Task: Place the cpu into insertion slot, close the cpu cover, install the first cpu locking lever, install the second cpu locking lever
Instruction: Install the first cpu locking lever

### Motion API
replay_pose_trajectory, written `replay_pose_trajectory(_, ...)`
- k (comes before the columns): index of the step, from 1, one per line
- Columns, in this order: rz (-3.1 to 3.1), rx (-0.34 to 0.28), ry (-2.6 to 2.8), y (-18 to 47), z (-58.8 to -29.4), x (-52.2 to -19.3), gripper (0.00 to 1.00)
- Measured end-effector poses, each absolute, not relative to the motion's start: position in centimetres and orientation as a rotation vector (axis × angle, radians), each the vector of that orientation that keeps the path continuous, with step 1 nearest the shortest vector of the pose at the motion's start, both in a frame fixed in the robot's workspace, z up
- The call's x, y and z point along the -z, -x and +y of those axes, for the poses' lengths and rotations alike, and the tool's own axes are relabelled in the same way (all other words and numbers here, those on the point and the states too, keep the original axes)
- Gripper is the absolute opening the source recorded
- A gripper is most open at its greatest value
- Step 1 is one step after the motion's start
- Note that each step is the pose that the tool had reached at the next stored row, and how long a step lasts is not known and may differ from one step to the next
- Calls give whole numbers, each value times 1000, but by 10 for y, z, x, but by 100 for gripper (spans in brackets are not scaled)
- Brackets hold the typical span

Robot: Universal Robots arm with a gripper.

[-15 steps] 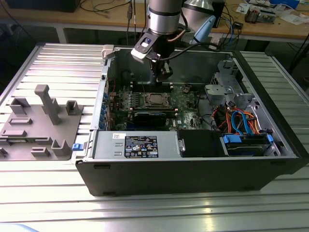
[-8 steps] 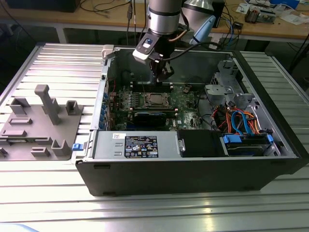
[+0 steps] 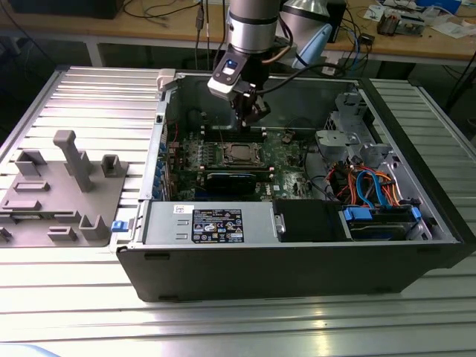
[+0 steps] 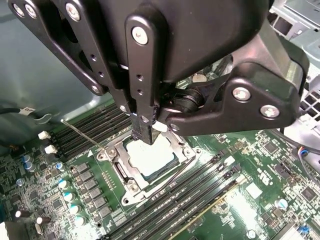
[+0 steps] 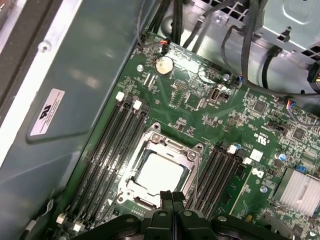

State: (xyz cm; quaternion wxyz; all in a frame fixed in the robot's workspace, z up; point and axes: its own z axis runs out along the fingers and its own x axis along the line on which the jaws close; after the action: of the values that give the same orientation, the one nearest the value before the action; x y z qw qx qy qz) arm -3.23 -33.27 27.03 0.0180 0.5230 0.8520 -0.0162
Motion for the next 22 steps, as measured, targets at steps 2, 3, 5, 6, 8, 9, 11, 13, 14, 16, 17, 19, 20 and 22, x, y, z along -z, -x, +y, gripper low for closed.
replay_pose_trajectory(2,2662,50,-1598,32,-333,-270,11)
replay_pose_trajectory(3,2668,50,-1588,32,-333,-270,11)
replay_pose_trajectory(5,2682,49,-1563,32,-333,-270,11)
replay_pose_trajectory(6,2688,49,-1552,32,-333,-270,11)
replay_pose_trajectory(8,2702,49,-1527,32,-333,-270,11)
replay_pose_trajectory(9,2708,48,-1516,32,-333,-270,11)
replay_pose_trajectory(11,2726,48,-1483,32,-333,-270,11)
replay_pose_trajectory(13,2744,47,-1449,32,-333,-270,11)
replay_pose_trajectory(14,2749,47,-1439,32,-333,-270,11)
replay_pose_trajectory(16,2759,46,-1419,32,-333,-270,11)
replay_pose_trajectory(17,2765,46,-1407,32,-333,-270,11)
replay_pose_trajectory(19,2780,45,-1377,32,-333,-270,11)
replay_pose_trajectory(20,2785,45,-1367,32,-333,-270,11)
replay_pose_trajectory(22,2795,45,-1345,32,-333,-270,11)
